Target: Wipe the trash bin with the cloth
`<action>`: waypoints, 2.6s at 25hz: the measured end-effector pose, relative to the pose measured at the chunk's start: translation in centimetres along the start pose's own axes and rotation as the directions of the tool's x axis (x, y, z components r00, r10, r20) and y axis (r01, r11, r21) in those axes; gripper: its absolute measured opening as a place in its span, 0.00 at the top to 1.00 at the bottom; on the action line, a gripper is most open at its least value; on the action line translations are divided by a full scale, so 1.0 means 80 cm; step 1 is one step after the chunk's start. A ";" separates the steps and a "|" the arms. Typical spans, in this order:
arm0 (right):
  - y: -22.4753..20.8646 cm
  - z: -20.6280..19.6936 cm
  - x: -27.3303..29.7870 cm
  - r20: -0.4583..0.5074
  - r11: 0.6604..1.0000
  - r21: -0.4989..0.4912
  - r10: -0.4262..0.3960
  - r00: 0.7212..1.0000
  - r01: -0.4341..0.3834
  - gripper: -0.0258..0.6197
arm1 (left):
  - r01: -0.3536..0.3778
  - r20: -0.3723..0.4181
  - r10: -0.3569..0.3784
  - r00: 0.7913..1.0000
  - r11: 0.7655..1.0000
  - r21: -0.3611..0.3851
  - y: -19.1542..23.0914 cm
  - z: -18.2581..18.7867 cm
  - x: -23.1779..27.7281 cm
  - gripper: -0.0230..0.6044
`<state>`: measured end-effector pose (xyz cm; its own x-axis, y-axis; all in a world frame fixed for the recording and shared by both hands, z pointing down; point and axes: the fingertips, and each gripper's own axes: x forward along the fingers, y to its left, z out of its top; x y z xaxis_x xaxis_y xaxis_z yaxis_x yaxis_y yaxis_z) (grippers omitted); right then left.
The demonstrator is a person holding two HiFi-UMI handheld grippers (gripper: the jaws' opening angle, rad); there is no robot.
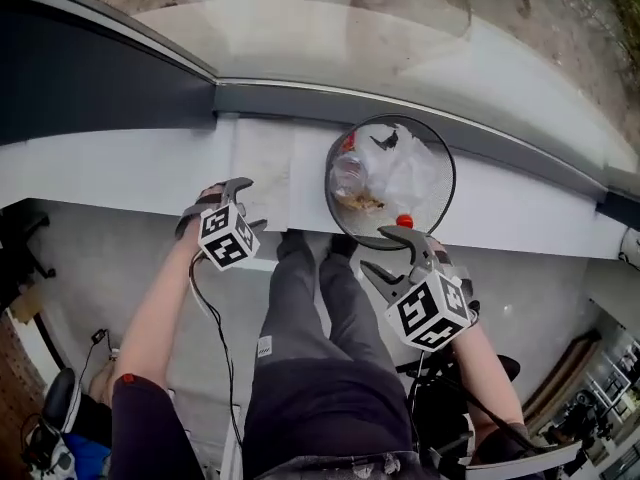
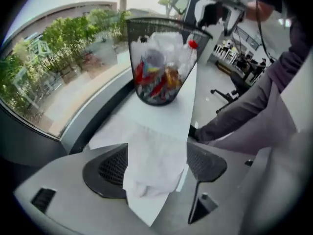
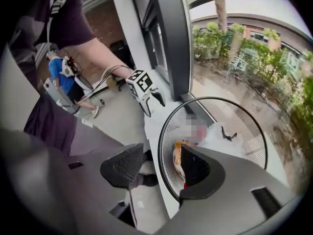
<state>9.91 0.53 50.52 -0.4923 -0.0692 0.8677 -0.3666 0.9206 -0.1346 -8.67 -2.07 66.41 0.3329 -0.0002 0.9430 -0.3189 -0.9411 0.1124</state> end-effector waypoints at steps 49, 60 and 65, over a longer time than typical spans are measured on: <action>-0.001 -0.032 0.088 -0.223 0.979 -0.205 -0.039 0.974 -0.008 0.89 | 0.395 0.681 -0.037 0.731 0.838 -0.378 -0.057 0.194 -0.051 0.88; -0.019 0.032 0.092 -0.111 0.982 0.189 -0.007 0.994 0.028 0.86 | 0.344 0.700 0.182 0.690 0.769 -0.538 0.002 0.171 -0.088 0.88; -0.024 0.026 0.006 -0.013 0.998 0.063 -0.021 1.000 0.022 0.80 | 0.237 0.671 0.244 0.700 0.807 -0.541 0.034 0.167 -0.096 0.88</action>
<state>8.72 -2.09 50.22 -0.4739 -0.0833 0.8766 -0.4261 0.8929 -0.1455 -0.29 -9.16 55.27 0.7507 -0.4567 0.4774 -0.6584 -0.5769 0.4834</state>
